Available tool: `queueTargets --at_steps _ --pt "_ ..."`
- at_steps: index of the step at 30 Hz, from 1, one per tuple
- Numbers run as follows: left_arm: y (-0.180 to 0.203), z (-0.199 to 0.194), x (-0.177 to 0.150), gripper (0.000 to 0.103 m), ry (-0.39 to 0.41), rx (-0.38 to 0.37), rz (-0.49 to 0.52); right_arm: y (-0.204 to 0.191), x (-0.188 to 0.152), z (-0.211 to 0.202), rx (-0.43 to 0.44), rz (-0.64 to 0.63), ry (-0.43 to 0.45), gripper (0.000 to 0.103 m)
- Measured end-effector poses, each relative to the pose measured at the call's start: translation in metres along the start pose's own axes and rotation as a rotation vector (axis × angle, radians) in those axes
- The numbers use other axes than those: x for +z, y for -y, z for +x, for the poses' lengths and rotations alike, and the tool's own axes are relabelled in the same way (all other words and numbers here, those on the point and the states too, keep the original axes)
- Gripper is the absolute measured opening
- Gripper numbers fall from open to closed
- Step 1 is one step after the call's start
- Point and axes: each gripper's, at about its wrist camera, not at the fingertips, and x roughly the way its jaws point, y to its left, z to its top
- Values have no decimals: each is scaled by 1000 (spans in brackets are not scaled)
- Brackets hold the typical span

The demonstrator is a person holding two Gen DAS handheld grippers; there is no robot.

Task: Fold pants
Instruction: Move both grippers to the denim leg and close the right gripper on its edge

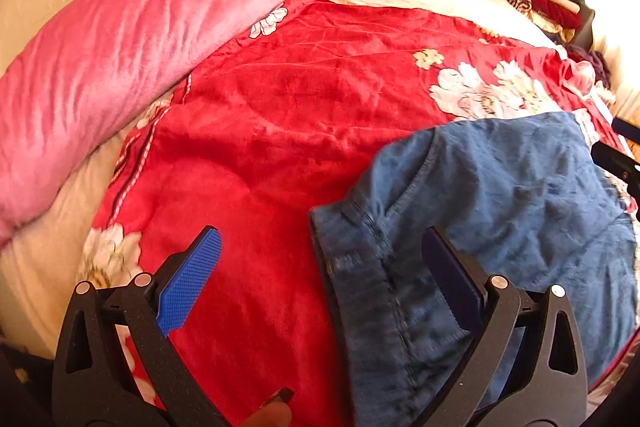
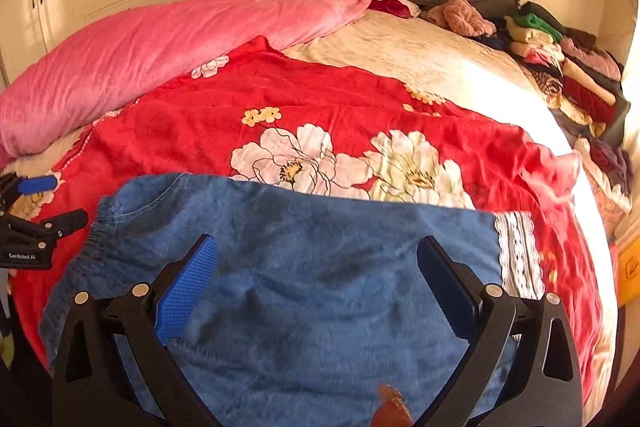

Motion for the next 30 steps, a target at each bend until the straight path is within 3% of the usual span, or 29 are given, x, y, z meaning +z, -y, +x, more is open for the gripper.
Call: queueTargets --at_steps 7,15,19,21,23,25,30 --pt "-9 33 7 94 -28 -12 21 -17 16 36 49 -105 -35 99" --pt "-12 69 6 94 -101 -99 11 -29 28 72 51 -179 -71 99" --pt "-11 72 2 94 -73 -141 20 -31 33 90 61 -214 -90 99" --pt "-13 70 1 81 -64 -176 13 -32 34 99 65 -226 -106 99" --pt "-12 67 2 50 -59 -186 18 -34 34 110 58 -244 -123 99" --pt "-11 59 3 33 -38 -208 21 -36 34 118 65 -260 -140 99" --pt "-7 36 2 30 30 -190 47 -45 34 125 110 -318 -142 99"
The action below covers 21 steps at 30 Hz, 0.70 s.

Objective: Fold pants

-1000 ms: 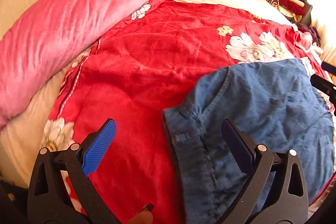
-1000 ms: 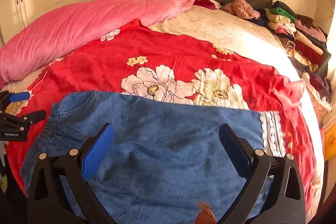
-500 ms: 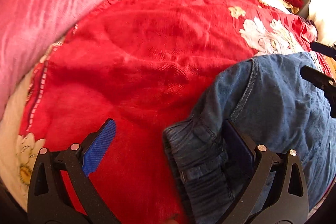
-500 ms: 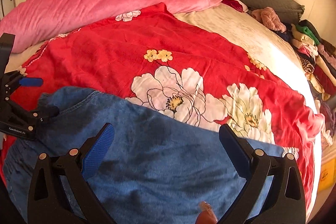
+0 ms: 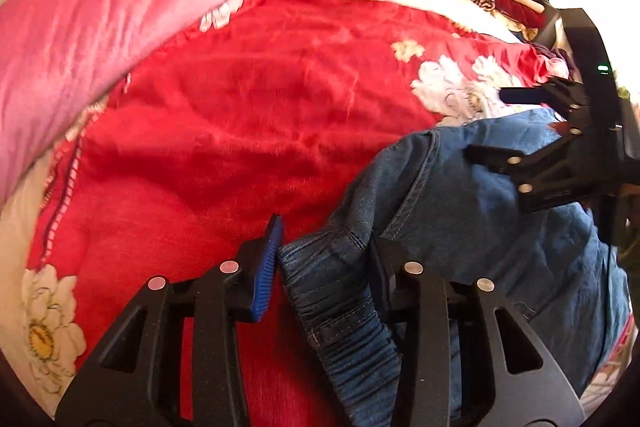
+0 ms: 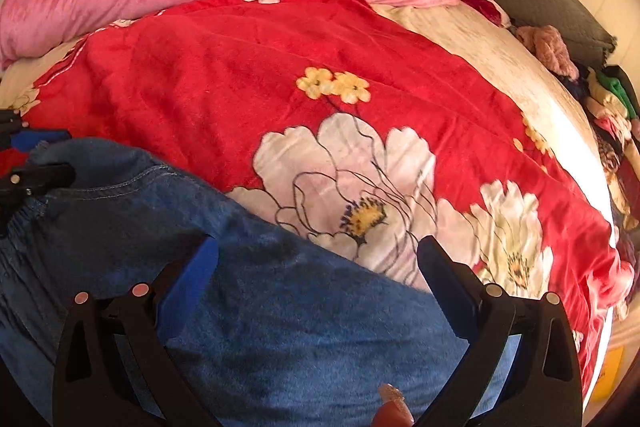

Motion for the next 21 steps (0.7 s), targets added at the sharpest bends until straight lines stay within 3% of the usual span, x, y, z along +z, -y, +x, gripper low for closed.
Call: queueTargets --at_steps 7,8,14,17,21 --pt "10 -29 0 30 59 -17 34 -17 2 4 31 -76 27 97" --pt "11 -30 -1 30 61 -15 39 -19 1 5 42 -78 25 92" --pt "9 -24 -5 29 48 9 49 -34 -4 2 158 -56 23 29" --pt "9 -28 -7 29 57 17 52 -33 -7 -13 154 -5 44 16" --pt "10 -37 -9 29 74 15 56 -25 -17 -46 176 72 123 11"
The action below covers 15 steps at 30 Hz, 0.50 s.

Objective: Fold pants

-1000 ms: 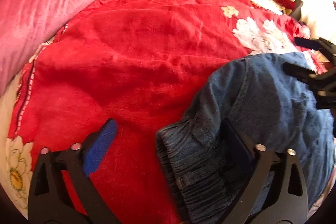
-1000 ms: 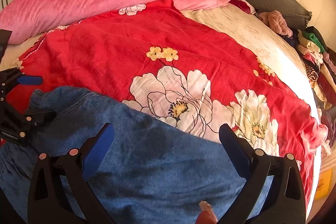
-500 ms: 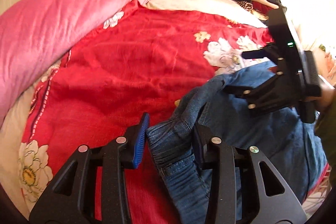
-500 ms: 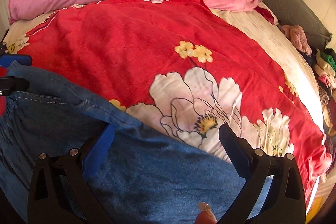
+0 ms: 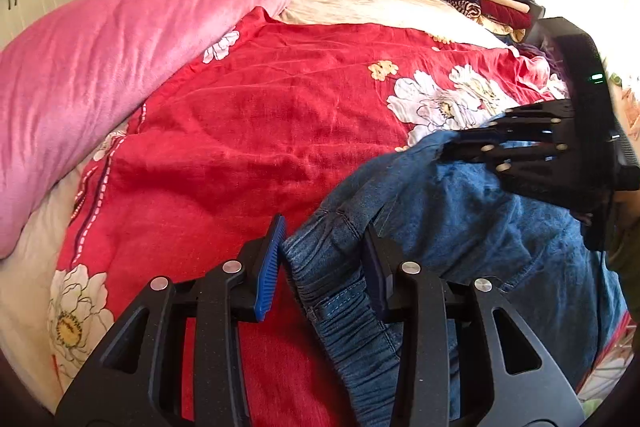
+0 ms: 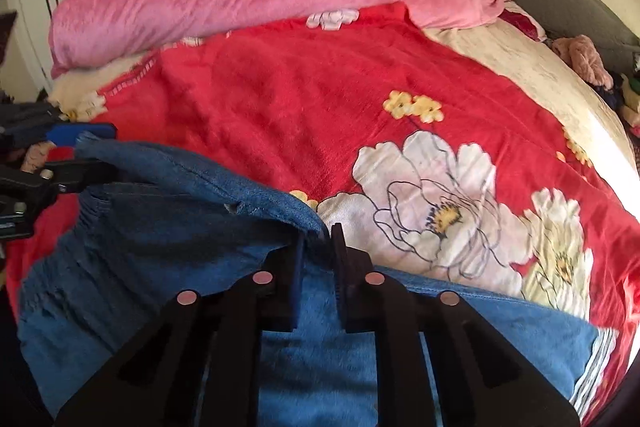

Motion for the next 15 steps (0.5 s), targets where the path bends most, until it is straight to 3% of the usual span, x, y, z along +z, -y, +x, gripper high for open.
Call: queueTargets --at_steps 9,15 --pt "14 -25 -3 29 49 -10 28 -22 -36 -89 28 64 146 9" --pt "29 -52 -15 29 89 -49 32 -51 -75 -135 49 79 189 9"
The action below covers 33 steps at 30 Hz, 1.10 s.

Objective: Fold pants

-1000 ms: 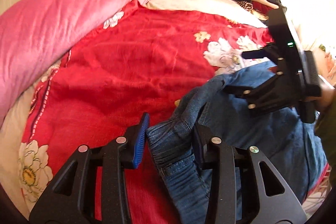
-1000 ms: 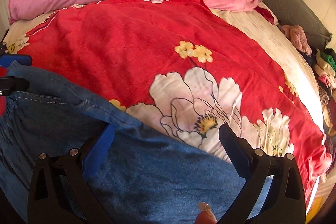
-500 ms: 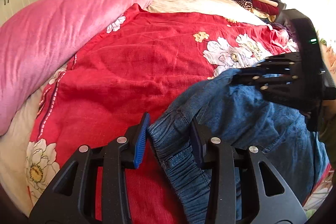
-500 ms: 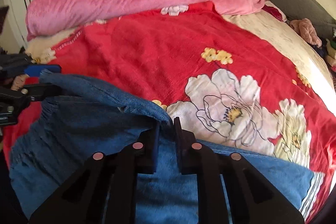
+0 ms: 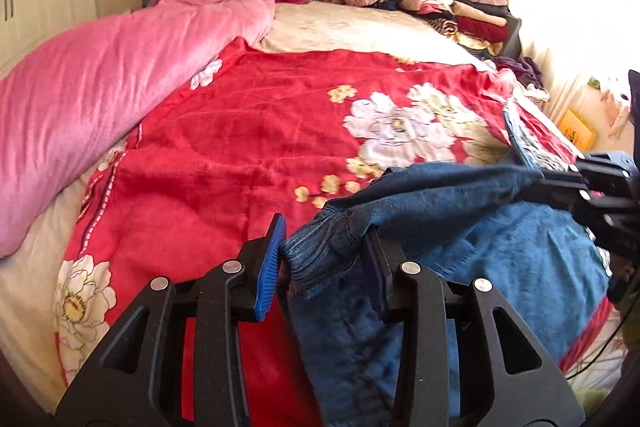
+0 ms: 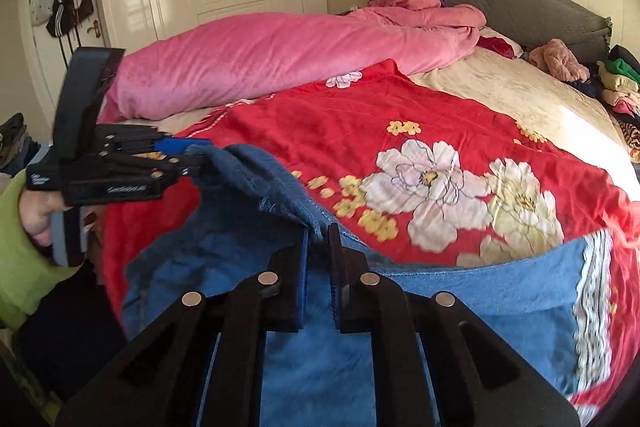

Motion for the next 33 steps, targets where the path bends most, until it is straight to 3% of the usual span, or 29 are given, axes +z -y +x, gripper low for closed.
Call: queueTargets --at_steps 5,6,10,14,16,18,19,26,28,29,30,33 --pt "11 -27 -23 29 23 -11 12 -27 -31 -28 49 5 4 8" --pt "11 -31 -29 29 18 -14 2 -33 -37 -32 65 -4 3 0" --pt "10 -48 -53 29 14 -21 -28 -63 -63 -37 95 -79 -41 0" --pt "14 -54 -72 29 7 -37 -44 -79 -79 -40 38 -141 -37 0" --pt "19 -54 -78 29 1 -31 -37 -80 -80 -38 -49 -192 -34 14" --pt "20 -51 -80 29 -5 -25 -33 -82 -82 -35 -129 -262 -21 51" --pt "20 -52 -80 29 -3 -24 -34 -86 -84 -32 -193 -324 -13 56" --pt "17 -52 -80 29 1 -29 -42 -78 -81 20 -344 -506 -78 56" --pt "17 -52 -80 29 0 -32 -46 -70 -78 32 -350 -512 -104 47" --pt "16 -52 -81 31 -1 -31 -50 -67 -75 34 -322 -494 -117 15" --pt "15 -53 -82 31 -3 -31 -54 -63 -72 31 -280 -456 -120 5" --pt "10 -53 -84 31 -11 -26 -68 -64 -66 12 -208 -401 -100 5"
